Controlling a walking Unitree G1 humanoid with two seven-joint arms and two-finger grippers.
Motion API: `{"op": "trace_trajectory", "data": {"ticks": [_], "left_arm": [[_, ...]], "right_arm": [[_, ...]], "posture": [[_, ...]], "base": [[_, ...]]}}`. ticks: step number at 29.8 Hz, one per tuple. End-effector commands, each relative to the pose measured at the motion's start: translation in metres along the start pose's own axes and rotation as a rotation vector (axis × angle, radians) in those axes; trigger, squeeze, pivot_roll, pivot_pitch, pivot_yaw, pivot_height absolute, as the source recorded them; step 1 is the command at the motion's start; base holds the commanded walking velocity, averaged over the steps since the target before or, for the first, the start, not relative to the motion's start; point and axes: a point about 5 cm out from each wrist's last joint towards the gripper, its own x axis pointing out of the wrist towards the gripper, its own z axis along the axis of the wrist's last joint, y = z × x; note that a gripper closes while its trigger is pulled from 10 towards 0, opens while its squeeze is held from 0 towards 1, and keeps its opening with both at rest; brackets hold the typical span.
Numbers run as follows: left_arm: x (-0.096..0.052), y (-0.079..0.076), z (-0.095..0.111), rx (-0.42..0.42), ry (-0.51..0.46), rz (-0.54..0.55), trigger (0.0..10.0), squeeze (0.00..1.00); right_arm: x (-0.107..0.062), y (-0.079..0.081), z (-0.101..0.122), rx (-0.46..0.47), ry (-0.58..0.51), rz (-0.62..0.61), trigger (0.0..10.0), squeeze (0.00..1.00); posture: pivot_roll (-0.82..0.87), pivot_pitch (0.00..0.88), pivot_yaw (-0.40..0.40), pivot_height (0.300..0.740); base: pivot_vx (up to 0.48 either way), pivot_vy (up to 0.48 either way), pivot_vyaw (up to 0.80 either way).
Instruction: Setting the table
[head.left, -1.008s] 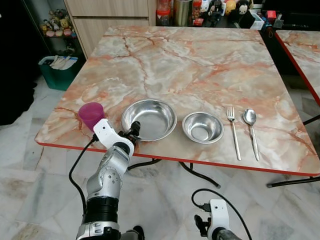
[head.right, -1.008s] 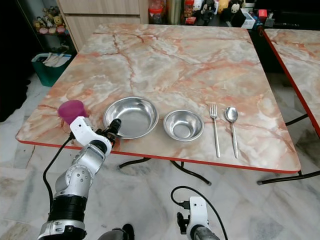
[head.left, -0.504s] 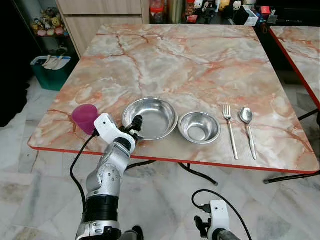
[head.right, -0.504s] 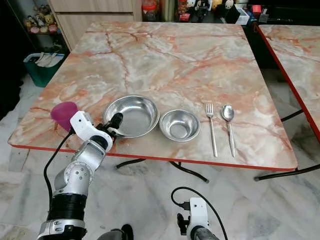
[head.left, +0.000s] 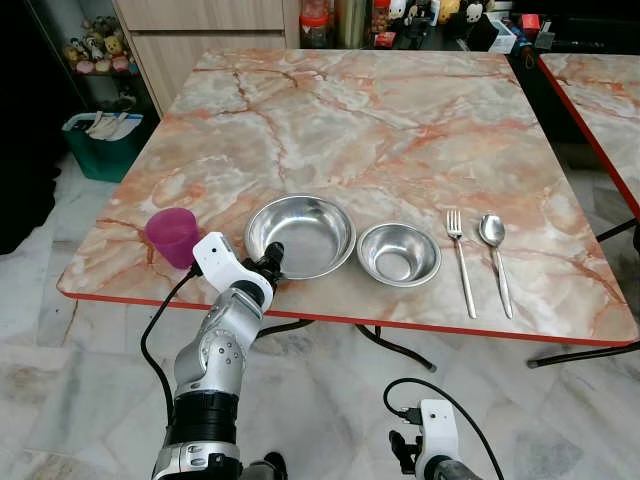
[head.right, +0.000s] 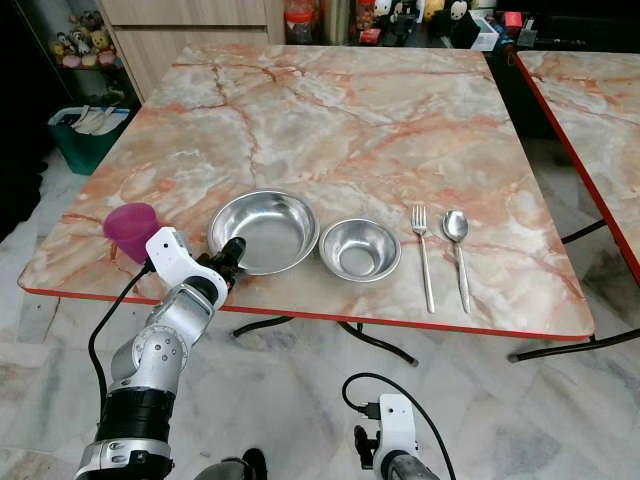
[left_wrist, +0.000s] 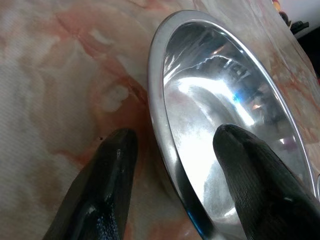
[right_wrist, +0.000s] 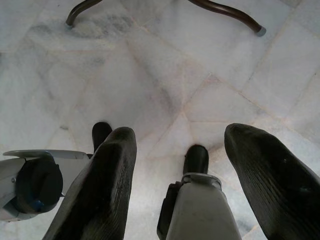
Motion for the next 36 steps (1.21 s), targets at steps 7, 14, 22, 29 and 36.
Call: {"op": "trace_trajectory", "data": {"ticks": [7,14,22,29,36], "left_arm": [[0.001,0.007,-0.007,-0.002,0.035,0.049,0.0,0.00],[0.001,0.010,-0.008,-0.002,0.041,0.074,0.0,0.00],[0.001,0.014,-0.005,-0.019,0.020,0.112,0.0,0.00],[0.001,0.017,-0.003,-0.036,0.004,0.127,0.0,0.00],[-0.001,0.015,0.011,-0.095,-0.130,0.111,0.0,0.00]], "right_arm": [[0.000,0.002,-0.005,0.012,0.017,0.002,10.0,0.00],[0.000,0.002,-0.005,0.010,0.018,0.003,10.0,0.00],[0.000,0.002,-0.003,0.004,0.016,0.006,10.0,0.00],[0.000,0.001,-0.002,-0.001,0.017,0.006,10.0,0.00],[0.000,0.000,0.000,-0.009,0.013,0.008,10.0,0.00]], "posture": [[0.11,0.139,0.038,0.740],[0.11,0.138,0.038,0.740],[0.12,0.131,0.029,0.740],[0.12,0.129,0.022,0.740],[0.12,0.112,0.004,0.740]], "base": [[0.000,0.000,0.00],[0.000,0.000,0.00],[0.000,0.000,0.00],[0.000,0.000,0.00],[0.000,0.000,0.00]]}}
